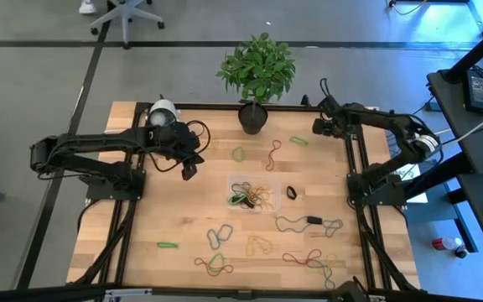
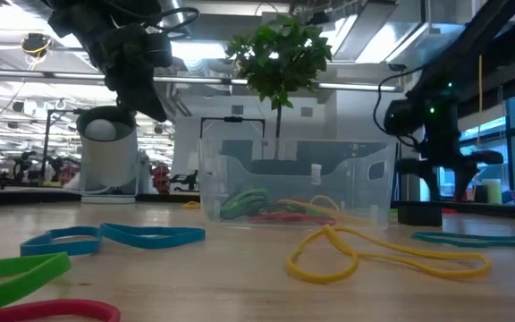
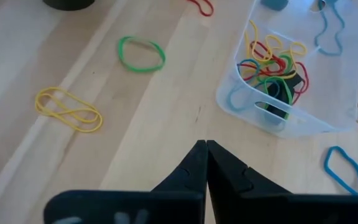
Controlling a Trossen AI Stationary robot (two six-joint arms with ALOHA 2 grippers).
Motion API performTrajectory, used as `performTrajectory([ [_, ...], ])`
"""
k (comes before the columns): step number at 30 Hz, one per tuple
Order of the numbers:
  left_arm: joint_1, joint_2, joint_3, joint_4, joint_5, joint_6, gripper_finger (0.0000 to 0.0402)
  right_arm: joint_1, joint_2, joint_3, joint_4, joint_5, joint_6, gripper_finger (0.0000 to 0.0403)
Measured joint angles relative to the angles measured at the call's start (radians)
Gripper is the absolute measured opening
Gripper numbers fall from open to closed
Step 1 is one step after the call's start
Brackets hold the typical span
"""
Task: Pick and place rubber bands into bin
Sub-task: Put the red rubber band into the bin
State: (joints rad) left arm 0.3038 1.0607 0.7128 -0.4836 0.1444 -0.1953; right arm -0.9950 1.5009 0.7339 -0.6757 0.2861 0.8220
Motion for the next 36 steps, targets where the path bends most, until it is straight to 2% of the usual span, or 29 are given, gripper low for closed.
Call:
performTrajectory([
  [5,0.000,0.000,0.000,0.001,0.000,0.025,0.0001,0.002,0.046,-0.058,0.104,-0.037,0.097,0.0161],
  [11,0.000,0.000,0.000,0.002,0.000,0.025,0.0002,0.022,0.049,-0.080,0.160,0.008,0.141,0.0128],
  [14,0.000,0.000,0.000,0.002,0.000,0.030,0.0001,0.036,0.046,-0.081,0.170,0.018,0.093,0.0092],
  [18,0.000,0.000,0.000,0.002,0.000,0.060,0.0002,0.070,0.037,-0.083,0.174,0.035,0.092,0.0018],
  [19,0.000,0.000,0.000,0.002,0.000,0.062,0.0002,0.081,0.031,-0.083,0.173,0.040,0.098,0.0010],
  [24,0.000,0.000,0.000,0.002,-0.002,0.067,0.0002,0.159,-0.024,-0.087,0.148,0.045,0.227,0.0011],
  [30,0.023,0.000,0.000,-0.009,-0.003,0.078,0.0001,0.227,-0.095,-0.087,0.150,0.259,0.297,0.0011],
  [36,0.041,0.000,0.000,-0.013,-0.001,0.094,0.0002,0.202,-0.081,-0.116,0.218,0.330,0.296,0.0057],
])
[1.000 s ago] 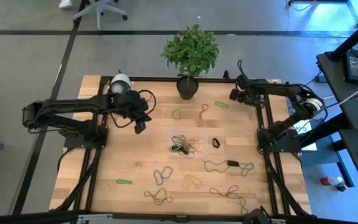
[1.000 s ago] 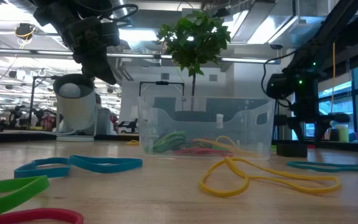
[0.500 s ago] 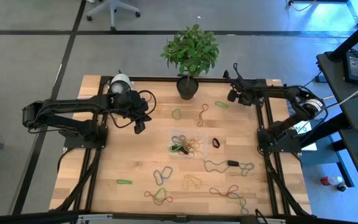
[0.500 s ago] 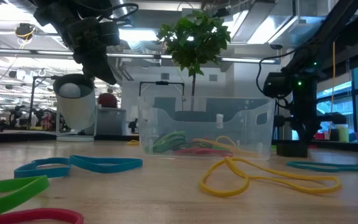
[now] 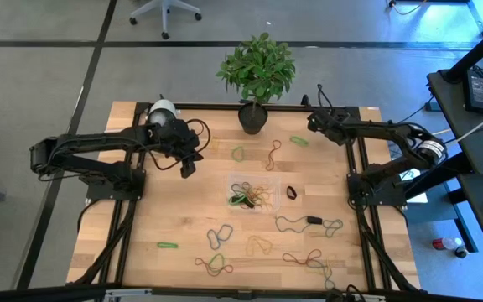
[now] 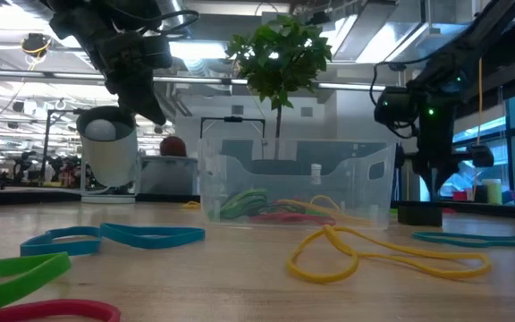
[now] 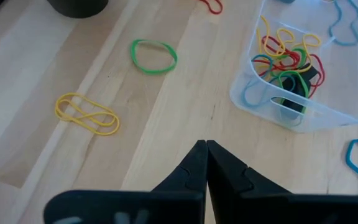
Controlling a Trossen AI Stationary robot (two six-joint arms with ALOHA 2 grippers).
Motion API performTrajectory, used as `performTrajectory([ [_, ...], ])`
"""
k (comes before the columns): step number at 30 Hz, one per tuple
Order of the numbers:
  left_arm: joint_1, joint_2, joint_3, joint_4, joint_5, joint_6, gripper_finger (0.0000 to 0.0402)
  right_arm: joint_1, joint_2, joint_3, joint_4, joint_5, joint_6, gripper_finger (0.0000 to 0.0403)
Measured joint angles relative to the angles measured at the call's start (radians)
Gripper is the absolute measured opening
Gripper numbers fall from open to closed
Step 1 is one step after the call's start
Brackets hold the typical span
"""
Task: Pick and place rubber bands into bin
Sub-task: Put the red rubber band into the bin
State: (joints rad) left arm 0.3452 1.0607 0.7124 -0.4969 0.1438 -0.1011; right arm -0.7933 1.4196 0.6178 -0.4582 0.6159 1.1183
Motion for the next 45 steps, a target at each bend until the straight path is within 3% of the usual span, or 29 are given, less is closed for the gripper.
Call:
performTrajectory([
  [11,0.004,0.000,-0.003,-0.010,0.000,0.010,0.0001,-0.063,0.002,-0.199,0.256,-0.031,0.003,0.0192],
  [15,0.004,0.001,-0.003,-0.009,0.001,0.009,0.0002,-0.080,-0.005,-0.210,0.278,-0.063,-0.008,0.0208],
  [19,0.005,0.001,-0.003,0.006,0.006,-0.001,0.0001,-0.094,0.011,-0.204,0.244,-0.117,-0.113,0.0163],
  [25,0.002,0.001,-0.003,0.015,0.008,-0.026,0.0002,-0.076,0.016,-0.198,0.186,-0.142,-0.186,0.0020],
  [29,-0.005,0.001,-0.003,0.015,0.009,-0.051,0.0001,-0.035,-0.010,-0.198,0.162,-0.158,-0.208,0.0007],
  [35,-0.018,0.002,-0.003,0.016,0.008,-0.073,0.0001,0.077,-0.154,-0.153,0.041,-0.406,-0.238,0.0002],
  [42,-0.030,0.002,-0.003,0.028,0.007,-0.070,0.0002,0.263,-0.381,-0.078,-0.089,-0.373,-0.218,0.0001],
  [45,-0.032,0.002,-0.003,0.029,0.005,-0.053,0.0001,0.373,-0.444,-0.026,-0.167,-0.302,-0.178,0.0001],
])
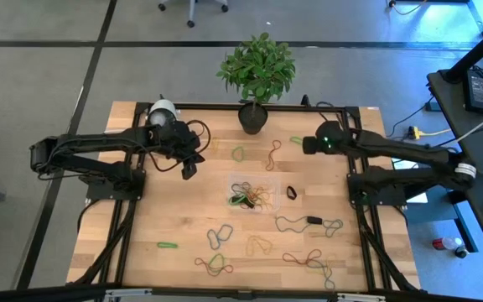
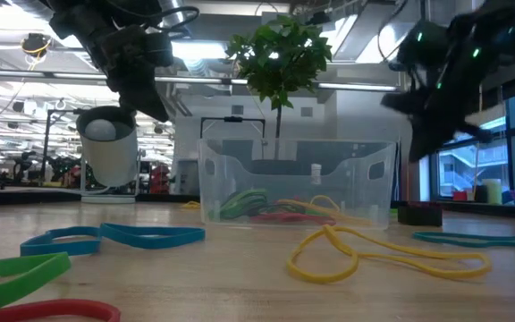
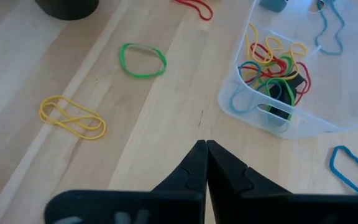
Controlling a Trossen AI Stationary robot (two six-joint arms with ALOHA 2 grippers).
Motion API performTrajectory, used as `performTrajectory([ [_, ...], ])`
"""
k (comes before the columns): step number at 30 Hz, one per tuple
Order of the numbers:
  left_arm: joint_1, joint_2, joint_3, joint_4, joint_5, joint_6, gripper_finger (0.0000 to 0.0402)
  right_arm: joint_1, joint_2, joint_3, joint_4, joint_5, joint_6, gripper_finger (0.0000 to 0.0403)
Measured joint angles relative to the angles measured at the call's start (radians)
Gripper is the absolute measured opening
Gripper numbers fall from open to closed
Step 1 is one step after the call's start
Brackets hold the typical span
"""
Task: Pick and place rubber bands into bin
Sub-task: Put the red rubber band into the bin
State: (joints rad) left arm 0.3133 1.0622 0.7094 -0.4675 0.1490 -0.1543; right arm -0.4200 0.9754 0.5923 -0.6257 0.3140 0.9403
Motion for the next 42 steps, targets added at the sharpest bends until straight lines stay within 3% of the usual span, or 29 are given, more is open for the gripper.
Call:
performTrajectory([
  [6,-0.039,0.000,0.000,0.000,-0.008,-0.007,0.0003,0.246,-0.026,0.149,-0.153,0.161,0.028,0.0000],
  [10,-0.081,0.000,0.000,0.000,-0.007,-0.018,0.0001,0.421,-0.001,0.257,-0.163,0.271,0.053,0.0000],
  [16,-0.146,0.000,0.000,0.001,-0.009,-0.063,0.0002,0.666,0.106,0.400,-0.149,0.421,0.049,0.0000],
  [21,-0.199,0.000,0.000,0.001,-0.027,-0.149,0.0002,0.794,0.250,0.500,-0.138,0.477,0.049,0.0000],
  [26,-0.253,0.000,0.000,0.001,-0.029,-0.150,0.0001,0.834,0.410,0.578,-0.139,0.479,0.052,0.0000],
  [34,-0.319,0.000,0.000,0.001,-0.068,-0.165,0.0002,0.806,0.603,0.627,-0.145,0.460,0.141,0.0000],
  [42,-0.355,0.000,0.000,0.000,-0.069,-0.165,0.0004,0.743,0.746,0.627,-0.084,0.281,0.243,0.0008],
])
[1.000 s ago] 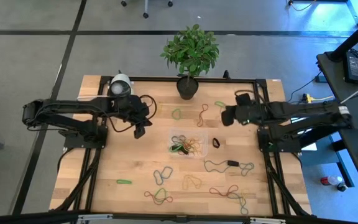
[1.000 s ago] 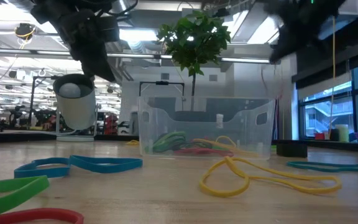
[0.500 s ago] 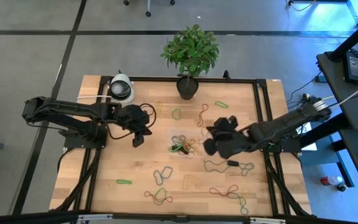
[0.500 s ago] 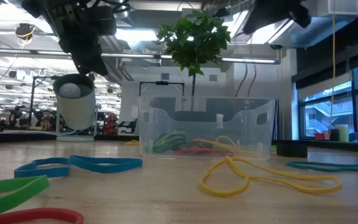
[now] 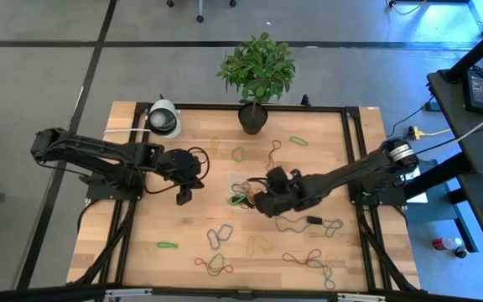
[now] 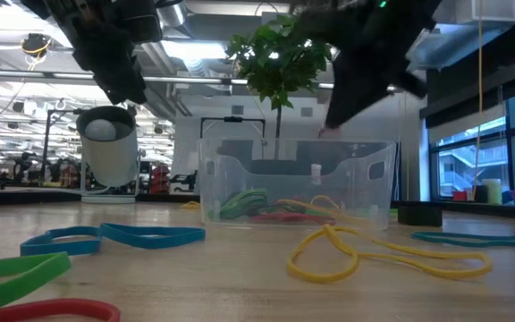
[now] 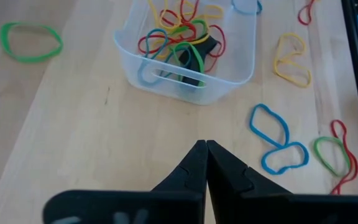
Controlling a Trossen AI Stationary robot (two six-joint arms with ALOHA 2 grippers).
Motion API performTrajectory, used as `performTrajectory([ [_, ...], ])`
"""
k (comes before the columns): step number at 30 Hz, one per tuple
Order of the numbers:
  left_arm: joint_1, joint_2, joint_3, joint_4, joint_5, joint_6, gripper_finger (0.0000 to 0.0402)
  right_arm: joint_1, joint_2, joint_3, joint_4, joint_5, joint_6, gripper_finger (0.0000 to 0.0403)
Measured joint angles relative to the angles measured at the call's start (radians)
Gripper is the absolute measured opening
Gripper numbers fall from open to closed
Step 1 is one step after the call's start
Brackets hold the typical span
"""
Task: Pick and place rubber bands into bin
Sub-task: Put the red rubber band into the bin, then put the blue rubber band into the bin
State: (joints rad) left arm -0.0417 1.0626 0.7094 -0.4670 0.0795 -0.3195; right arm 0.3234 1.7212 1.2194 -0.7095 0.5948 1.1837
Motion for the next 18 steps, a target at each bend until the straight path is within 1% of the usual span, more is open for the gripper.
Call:
performTrajectory([
  [3,-0.003,0.000,0.000,0.000,-0.005,0.000,0.0007,-0.008,0.043,0.000,0.065,-0.059,0.015,0.0018],
  [6,-0.003,0.000,0.000,0.000,-0.010,0.027,0.0009,-0.007,0.067,0.000,0.090,-0.070,0.064,0.0035],
  [10,-0.003,0.000,0.000,0.000,-0.010,0.088,0.0017,-0.006,0.067,0.000,0.089,-0.070,0.118,0.0071],
  [15,-0.003,0.000,0.000,0.000,-0.009,0.114,0.0035,-0.006,0.017,0.000,0.065,-0.072,0.117,0.0119],
  [18,-0.009,0.000,0.001,-0.002,-0.009,0.121,0.0044,-0.002,-0.047,0.000,0.004,-0.072,0.107,0.0131],
])
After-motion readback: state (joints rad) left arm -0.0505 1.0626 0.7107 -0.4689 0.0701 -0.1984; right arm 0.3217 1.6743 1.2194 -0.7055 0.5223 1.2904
